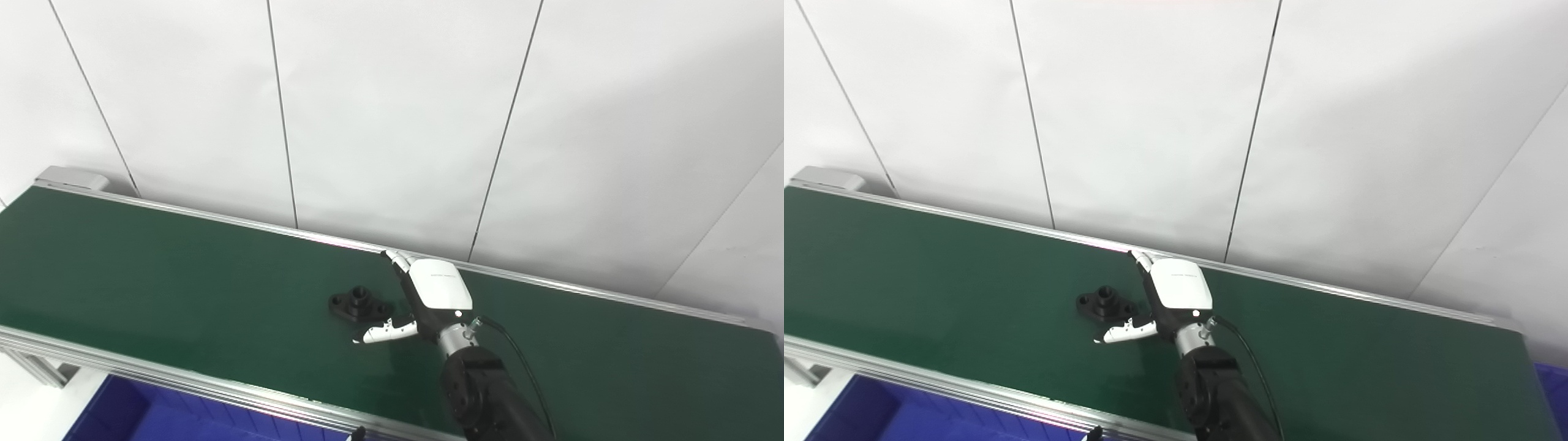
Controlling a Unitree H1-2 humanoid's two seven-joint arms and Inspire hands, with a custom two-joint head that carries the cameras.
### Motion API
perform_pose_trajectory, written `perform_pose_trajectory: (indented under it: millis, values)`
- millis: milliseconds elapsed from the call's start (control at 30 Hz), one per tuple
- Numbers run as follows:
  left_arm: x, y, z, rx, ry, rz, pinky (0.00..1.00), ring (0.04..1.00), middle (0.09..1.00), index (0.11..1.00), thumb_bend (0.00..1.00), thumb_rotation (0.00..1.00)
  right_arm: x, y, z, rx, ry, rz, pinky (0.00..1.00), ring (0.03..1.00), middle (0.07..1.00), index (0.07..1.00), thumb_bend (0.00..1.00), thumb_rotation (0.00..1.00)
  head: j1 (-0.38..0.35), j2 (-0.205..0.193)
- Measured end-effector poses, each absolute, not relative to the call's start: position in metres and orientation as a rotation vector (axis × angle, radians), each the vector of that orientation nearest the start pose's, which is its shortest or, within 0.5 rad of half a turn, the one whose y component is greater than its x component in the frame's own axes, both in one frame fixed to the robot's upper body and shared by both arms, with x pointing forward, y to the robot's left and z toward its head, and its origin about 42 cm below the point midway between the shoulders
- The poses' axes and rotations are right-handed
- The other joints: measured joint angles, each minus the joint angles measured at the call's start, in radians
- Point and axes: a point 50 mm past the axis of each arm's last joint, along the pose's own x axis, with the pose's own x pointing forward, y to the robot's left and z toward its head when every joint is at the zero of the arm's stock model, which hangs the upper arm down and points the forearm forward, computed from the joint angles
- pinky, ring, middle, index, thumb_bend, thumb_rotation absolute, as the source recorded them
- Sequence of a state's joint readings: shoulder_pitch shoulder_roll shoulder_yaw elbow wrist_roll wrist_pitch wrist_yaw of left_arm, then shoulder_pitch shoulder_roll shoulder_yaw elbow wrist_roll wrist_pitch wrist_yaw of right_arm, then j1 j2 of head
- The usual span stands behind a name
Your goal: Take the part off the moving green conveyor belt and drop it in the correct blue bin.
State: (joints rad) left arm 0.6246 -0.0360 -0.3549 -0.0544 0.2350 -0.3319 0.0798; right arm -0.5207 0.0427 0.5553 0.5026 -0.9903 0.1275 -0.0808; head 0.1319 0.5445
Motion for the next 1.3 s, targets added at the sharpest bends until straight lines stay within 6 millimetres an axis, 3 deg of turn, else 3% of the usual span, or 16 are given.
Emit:
perform_pose_trajectory:
  millis: [133,233,300,367,400,433,467,500,600,733,933,1300]
  values:
    - [0.055,0.127,0.038,0.049,0.176,-0.158,1.00,1.000,1.000,1.000,0.50,0.86,0.404,-0.028,0.129,-1.276,-0.273,0.463,0.66,0.787,0.873,0.888,0.96,0.64,0.011,0.006]
    - [0.054,0.127,0.040,0.048,0.179,-0.158,1.00,1.000,1.000,1.000,0.49,0.86,0.409,-0.021,0.135,-1.334,-0.251,0.478,0.52,0.642,0.759,0.826,0.95,0.63,0.014,0.015]
    - [0.052,0.127,0.042,0.048,0.184,-0.158,1.00,1.000,1.000,1.000,0.50,0.87,0.410,-0.015,0.135,-1.371,-0.225,0.496,0.38,0.489,0.642,0.773,0.90,0.52,0.015,0.023]
    - [0.050,0.127,0.043,0.052,0.191,-0.158,1.00,1.000,1.000,1.000,0.49,0.87,0.408,-0.010,0.133,-1.355,-0.190,0.516,0.21,0.280,0.398,0.689,0.77,0.20,0.017,0.028]
    - [0.049,0.127,0.044,0.052,0.194,-0.158,1.00,1.000,1.000,1.000,0.49,0.87,0.407,-0.008,0.131,-1.342,-0.178,0.525,0.20,0.267,0.382,0.679,0.75,0.17,0.017,0.028]
    - [0.049,0.127,0.044,0.052,0.194,-0.159,1.00,1.000,1.000,1.000,0.48,0.87,0.405,-0.006,0.128,-1.334,-0.169,0.533,0.18,0.245,0.352,0.588,0.64,0.15,0.020,0.032]
    - [0.049,0.127,0.044,0.052,0.195,-0.159,1.00,1.000,1.000,1.000,0.47,0.87,0.403,-0.005,0.124,-1.331,-0.164,0.532,0.18,0.244,0.345,0.540,0.58,0.14,0.025,0.038]
    - [0.049,0.127,0.044,0.052,0.196,-0.159,1.00,1.000,1.000,1.000,0.46,0.87,0.402,-0.004,0.121,-1.332,-0.168,0.523,0.18,0.252,0.374,0.525,0.54,0.05,0.026,0.046]
    - [0.048,0.127,0.045,0.051,0.196,-0.158,1.00,1.000,1.000,1.000,0.45,0.86,0.396,-0.003,0.113,-1.357,-0.184,0.528,0.15,0.232,0.455,0.491,0.53,0.00,0.026,0.052]
    - [0.047,0.127,0.047,0.049,0.194,-0.159,1.00,1.000,1.000,1.000,0.43,0.85,0.390,0.012,0.118,-1.445,-0.272,0.543,0.13,0.214,0.469,0.484,0.53,0.00,0.028,0.067]
    - [0.046,0.127,0.050,0.050,0.197,-0.159,1.00,1.000,1.000,1.000,0.41,0.83,0.383,0.018,0.116,-1.525,-0.265,0.511,0.07,0.146,0.469,0.485,0.53,0.00,0.014,0.081]
    - [0.045,0.127,0.050,0.038,0.210,-0.161,0.97,1.000,1.000,1.000,0.41,0.80,0.383,0.009,0.118,-1.536,-0.236,0.488,0.08,0.156,0.470,0.483,0.53,0.00,0.005,0.087]
